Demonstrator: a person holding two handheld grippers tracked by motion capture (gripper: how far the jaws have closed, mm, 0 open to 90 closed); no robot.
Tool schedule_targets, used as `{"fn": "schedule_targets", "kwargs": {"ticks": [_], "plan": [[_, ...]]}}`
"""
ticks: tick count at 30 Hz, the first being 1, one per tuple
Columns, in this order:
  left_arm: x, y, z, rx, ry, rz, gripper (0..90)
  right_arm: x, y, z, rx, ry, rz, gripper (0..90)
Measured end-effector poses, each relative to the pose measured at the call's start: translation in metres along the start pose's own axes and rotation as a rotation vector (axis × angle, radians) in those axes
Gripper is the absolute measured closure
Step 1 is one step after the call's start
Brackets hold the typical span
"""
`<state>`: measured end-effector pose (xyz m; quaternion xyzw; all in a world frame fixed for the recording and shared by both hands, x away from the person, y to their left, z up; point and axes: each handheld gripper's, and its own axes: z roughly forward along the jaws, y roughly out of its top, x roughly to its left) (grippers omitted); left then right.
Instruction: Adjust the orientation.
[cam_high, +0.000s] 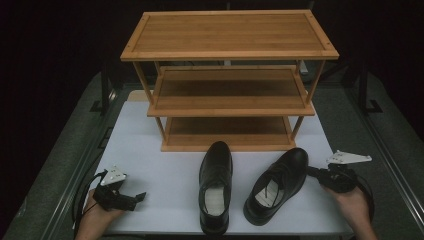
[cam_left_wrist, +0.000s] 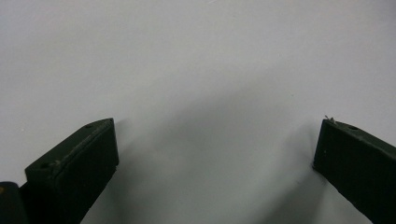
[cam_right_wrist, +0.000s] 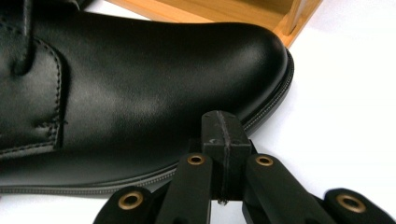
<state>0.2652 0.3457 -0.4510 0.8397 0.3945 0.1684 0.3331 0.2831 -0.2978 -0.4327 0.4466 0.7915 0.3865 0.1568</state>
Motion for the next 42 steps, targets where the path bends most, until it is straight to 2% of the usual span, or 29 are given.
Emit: {"fn": "schedule_targets", "kwargs": {"ticks": [11, 19, 23, 36, 42], "plan": [[0.0, 0.0, 0.0, 0.0, 0.0, 0.0, 0.0, -0.002, 0.014, 0.016, -0.002, 0.016, 0.001, 90.0], [0.0, 0.0, 0.0, -0.002, 0.0, -0.002, 0.0, -0.002, 0.024, 0.03, -0.019, 0.056, 0.006, 90.0], [0.0, 0.0, 0.0, -0.002, 0.0, -0.001, 0.0, -0.001, 0.031, 0.038, -0.011, 0.07, -0.003, 90.0], [0.0, 0.0, 0.0, -0.001, 0.0, -0.002, 0.0, 0.019, 0.059, 0.064, -0.003, 0.125, -0.067, 90.0], [0.0, 0.0, 0.0, -0.002, 0.0, -0.002, 0.0, 0.02, 0.06, 0.067, -0.016, 0.136, -0.056, 90.0]]}}
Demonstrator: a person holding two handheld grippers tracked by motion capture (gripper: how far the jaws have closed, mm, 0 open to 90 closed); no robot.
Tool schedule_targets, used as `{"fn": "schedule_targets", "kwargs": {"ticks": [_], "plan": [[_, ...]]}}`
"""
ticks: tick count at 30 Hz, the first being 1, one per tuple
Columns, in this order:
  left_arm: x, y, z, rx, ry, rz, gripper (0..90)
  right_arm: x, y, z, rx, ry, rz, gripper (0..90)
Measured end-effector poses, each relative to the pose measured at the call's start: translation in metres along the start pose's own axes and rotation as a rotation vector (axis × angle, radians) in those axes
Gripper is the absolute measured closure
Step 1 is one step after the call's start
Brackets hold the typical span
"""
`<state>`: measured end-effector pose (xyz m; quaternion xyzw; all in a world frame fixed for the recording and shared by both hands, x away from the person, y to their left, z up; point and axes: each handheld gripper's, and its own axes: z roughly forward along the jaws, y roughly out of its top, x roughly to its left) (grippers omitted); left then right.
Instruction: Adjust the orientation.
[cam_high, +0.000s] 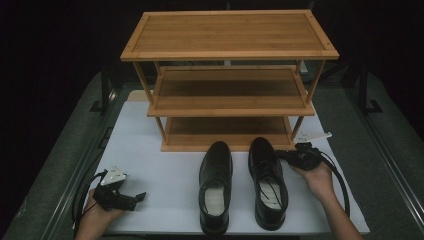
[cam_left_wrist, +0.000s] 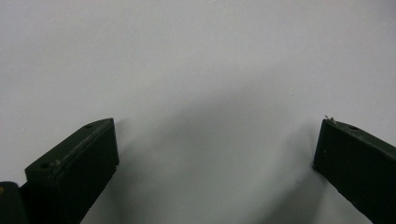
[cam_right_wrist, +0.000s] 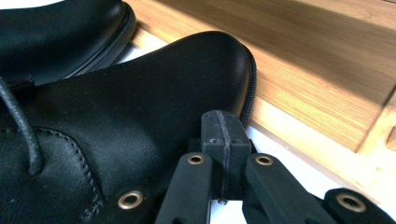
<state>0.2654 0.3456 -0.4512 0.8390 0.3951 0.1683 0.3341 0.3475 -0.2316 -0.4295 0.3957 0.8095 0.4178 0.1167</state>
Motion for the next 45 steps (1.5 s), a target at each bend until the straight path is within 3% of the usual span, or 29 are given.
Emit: {"fn": "schedule_targets", "kwargs": {"ticks": [11, 16, 20, 27, 33, 45], "plan": [[0.0, 0.0, 0.0, -0.001, 0.001, 0.0, 0.0, 0.007, -0.018, -0.034, 0.004, -0.001, -0.03, 89.9], [0.0, 0.0, 0.0, 0.002, 0.0, 0.002, 0.0, 0.015, -0.029, -0.048, 0.031, -0.007, -0.052, 89.7], [0.0, 0.0, 0.0, 0.001, 0.001, 0.004, 0.0, 0.019, -0.04, -0.056, 0.005, 0.026, -0.055, 89.7], [0.0, 0.0, 0.0, 0.002, 0.0, 0.002, 0.0, 0.028, -0.06, -0.048, 0.034, 0.052, -0.07, 89.7], [0.0, 0.0, 0.0, 0.002, 0.0, 0.002, 0.0, 0.034, -0.062, -0.036, 0.055, 0.091, -0.076, 89.7], [0.0, 0.0, 0.0, 0.004, 0.0, 0.001, 0.0, 0.035, -0.063, -0.033, 0.042, 0.105, -0.056, 89.9]]}}
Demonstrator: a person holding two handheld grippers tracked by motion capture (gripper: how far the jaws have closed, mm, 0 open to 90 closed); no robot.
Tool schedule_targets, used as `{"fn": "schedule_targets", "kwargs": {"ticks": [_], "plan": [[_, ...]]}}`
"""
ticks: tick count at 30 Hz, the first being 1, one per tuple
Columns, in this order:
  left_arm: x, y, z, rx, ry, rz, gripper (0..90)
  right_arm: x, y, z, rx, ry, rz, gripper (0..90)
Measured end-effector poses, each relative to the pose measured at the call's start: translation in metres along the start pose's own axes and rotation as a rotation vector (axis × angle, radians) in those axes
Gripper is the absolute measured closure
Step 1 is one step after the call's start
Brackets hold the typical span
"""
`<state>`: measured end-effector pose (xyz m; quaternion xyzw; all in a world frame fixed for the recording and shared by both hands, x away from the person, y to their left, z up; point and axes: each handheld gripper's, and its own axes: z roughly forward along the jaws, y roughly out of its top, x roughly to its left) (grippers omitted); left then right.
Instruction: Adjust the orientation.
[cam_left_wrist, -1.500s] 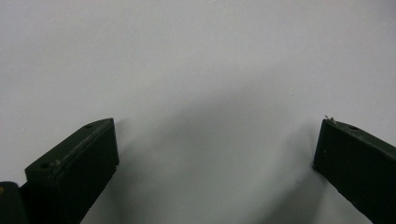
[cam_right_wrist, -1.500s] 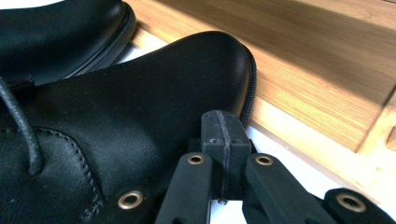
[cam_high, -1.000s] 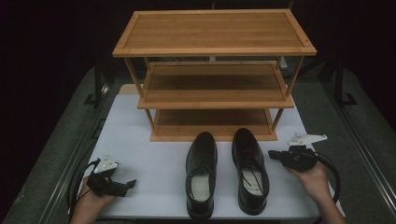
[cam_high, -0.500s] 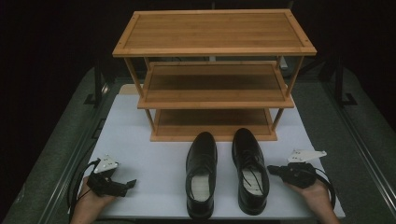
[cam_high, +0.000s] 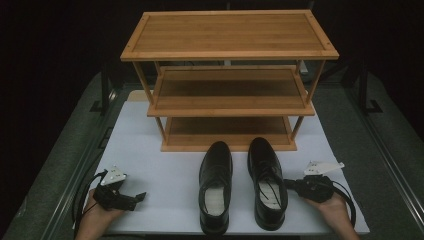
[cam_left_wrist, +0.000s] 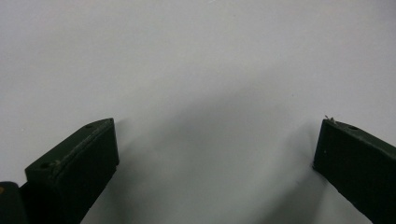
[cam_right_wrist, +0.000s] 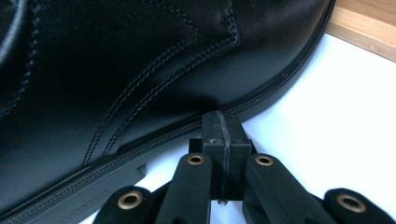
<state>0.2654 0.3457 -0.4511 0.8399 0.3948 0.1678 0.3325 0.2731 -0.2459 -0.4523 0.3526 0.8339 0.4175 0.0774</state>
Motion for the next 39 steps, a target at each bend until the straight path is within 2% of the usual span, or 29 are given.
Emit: {"fn": "schedule_targets", "kwargs": {"ticks": [16, 27, 33, 39], "plan": [[0.0, 0.0, 0.0, 0.0, 0.0, 0.0, 0.0, 0.016, 0.013, 0.017, 0.019, 0.058, -0.041, 89.9], [0.0, 0.0, 0.0, -0.001, 0.0, -0.001, 0.0, 0.025, 0.02, 0.026, 0.031, 0.082, -0.061, 89.9], [0.0, 0.0, 0.0, -0.001, 0.0, 0.0, 0.0, 0.028, 0.02, 0.027, 0.033, 0.097, -0.061, 89.9], [0.0, 0.0, 0.0, 0.0, 0.0, 0.0, 0.0, 0.036, 0.021, 0.029, 0.041, 0.117, -0.082, 89.9]]}}
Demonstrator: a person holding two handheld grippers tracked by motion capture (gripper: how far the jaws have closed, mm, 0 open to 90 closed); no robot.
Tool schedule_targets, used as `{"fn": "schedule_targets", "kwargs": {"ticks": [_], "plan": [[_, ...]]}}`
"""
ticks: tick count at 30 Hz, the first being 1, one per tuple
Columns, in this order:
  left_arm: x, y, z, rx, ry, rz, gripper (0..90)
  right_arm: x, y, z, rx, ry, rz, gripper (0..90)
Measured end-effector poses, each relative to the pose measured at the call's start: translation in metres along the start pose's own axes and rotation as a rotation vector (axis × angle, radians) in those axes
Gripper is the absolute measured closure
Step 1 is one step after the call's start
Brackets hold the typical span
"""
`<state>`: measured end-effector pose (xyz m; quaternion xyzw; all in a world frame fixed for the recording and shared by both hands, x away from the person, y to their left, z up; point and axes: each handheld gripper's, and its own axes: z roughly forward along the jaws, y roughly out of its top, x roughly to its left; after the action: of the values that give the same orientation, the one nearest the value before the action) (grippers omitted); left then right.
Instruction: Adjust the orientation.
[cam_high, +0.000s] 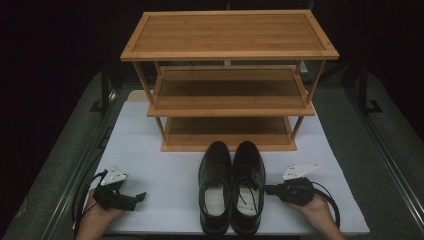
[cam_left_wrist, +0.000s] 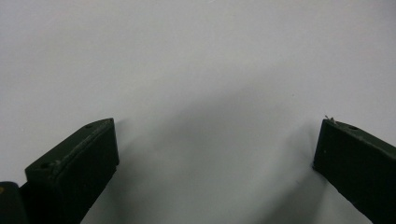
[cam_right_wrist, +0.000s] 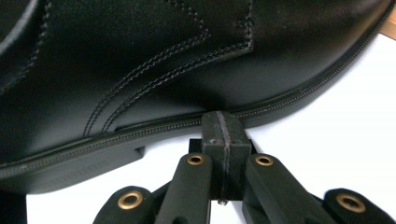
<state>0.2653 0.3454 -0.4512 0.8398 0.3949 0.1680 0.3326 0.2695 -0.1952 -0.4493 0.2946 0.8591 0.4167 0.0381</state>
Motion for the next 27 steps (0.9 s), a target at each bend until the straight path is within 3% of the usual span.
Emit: {"fn": "schedule_targets", "kwargs": {"ticks": [13, 15, 17, 24, 27], "plan": [[-0.001, 0.002, -0.001, -0.002, 0.0, -0.002, 0.0, -0.002, -0.001, -0.001, -0.007, 0.004, 0.013, 86.6], [-0.005, 0.005, -0.001, -0.012, -0.028, -0.004, 3.2, -0.003, -0.002, -0.001, -0.005, -0.001, 0.02, 86.5], [-0.012, 0.01, -0.001, -0.012, -0.044, 0.019, 3.5, -0.004, -0.003, -0.003, -0.009, -0.007, 0.023, 85.4], [-0.041, 0.033, 0.003, -0.08, -0.145, 0.06, 6.1, -0.004, -0.005, -0.01, -0.021, -0.024, 0.024, 82.4], [-0.052, 0.041, 0.006, -0.096, -0.187, 0.072, 13.0, -0.003, -0.005, -0.011, -0.023, -0.028, 0.019, 80.3]]}}
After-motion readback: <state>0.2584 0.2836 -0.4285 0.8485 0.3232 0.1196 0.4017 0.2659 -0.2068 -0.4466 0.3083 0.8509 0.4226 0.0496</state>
